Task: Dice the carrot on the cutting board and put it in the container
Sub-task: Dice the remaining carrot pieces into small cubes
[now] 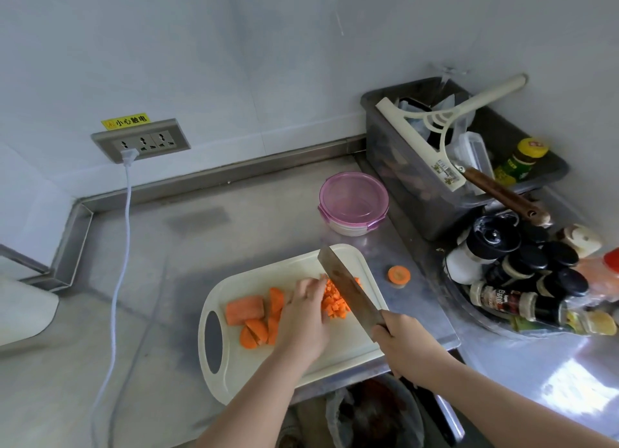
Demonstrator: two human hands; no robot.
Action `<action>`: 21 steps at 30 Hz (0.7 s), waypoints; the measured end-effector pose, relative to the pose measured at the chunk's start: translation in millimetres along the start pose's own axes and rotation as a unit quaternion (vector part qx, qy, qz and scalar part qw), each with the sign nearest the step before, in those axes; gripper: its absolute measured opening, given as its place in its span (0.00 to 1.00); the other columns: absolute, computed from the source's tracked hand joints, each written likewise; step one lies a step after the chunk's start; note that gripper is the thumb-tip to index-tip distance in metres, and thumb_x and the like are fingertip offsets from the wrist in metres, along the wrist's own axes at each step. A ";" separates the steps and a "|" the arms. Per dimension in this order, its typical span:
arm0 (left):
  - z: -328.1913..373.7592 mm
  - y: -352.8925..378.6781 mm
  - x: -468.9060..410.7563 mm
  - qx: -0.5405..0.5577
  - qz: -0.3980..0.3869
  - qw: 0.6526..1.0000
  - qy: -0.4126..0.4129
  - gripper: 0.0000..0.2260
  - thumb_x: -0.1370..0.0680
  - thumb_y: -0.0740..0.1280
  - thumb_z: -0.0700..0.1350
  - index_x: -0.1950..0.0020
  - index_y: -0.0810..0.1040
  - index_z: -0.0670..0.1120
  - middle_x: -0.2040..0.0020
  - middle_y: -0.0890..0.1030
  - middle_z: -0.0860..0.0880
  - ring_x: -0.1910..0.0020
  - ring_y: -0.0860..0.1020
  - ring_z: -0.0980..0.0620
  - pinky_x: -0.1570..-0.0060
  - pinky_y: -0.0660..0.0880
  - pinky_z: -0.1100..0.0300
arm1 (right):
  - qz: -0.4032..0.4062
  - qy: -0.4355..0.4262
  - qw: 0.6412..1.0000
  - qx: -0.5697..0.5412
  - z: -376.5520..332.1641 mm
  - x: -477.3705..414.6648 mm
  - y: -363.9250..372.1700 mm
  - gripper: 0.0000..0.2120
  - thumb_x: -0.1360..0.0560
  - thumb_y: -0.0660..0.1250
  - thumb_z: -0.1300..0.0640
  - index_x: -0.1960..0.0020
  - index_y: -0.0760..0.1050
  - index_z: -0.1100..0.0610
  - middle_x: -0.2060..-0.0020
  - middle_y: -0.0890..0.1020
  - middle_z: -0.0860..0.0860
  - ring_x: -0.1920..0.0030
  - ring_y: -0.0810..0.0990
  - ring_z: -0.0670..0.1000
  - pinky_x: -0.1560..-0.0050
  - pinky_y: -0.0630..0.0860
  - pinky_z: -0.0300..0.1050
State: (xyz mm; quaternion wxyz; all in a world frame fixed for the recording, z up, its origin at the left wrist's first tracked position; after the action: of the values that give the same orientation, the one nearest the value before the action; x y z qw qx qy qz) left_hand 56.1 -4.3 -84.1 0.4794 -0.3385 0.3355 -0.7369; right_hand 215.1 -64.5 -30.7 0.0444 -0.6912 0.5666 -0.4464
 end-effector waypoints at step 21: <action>-8.3 -72.0 -10.7 0.144 0.087 0.986 0.013 0.18 0.22 0.57 0.33 0.49 0.80 0.53 0.49 0.80 0.59 0.46 0.76 0.60 0.42 0.69 0.66 | 0.169 -0.185 0.880 0.403 12.4 0.9 -17.5 0.16 0.37 0.78 0.54 0.52 0.79 0.49 0.73 0.76 0.47 0.76 0.62 0.51 0.74 0.45 0.36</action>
State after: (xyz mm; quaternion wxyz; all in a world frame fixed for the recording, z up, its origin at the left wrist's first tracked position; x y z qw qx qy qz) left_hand 18.1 29.8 -31.5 0.5816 -0.2257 0.2598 -0.7371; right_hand 236.3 -64.5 -27.7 0.4977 -0.5773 0.4272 -0.4863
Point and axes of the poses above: each hand's wrist, its own x-axis away from the middle knuckle, its own y-axis out of the palm, z = x × y, the point moved 1 cm from there along -x, towards the middle knuckle
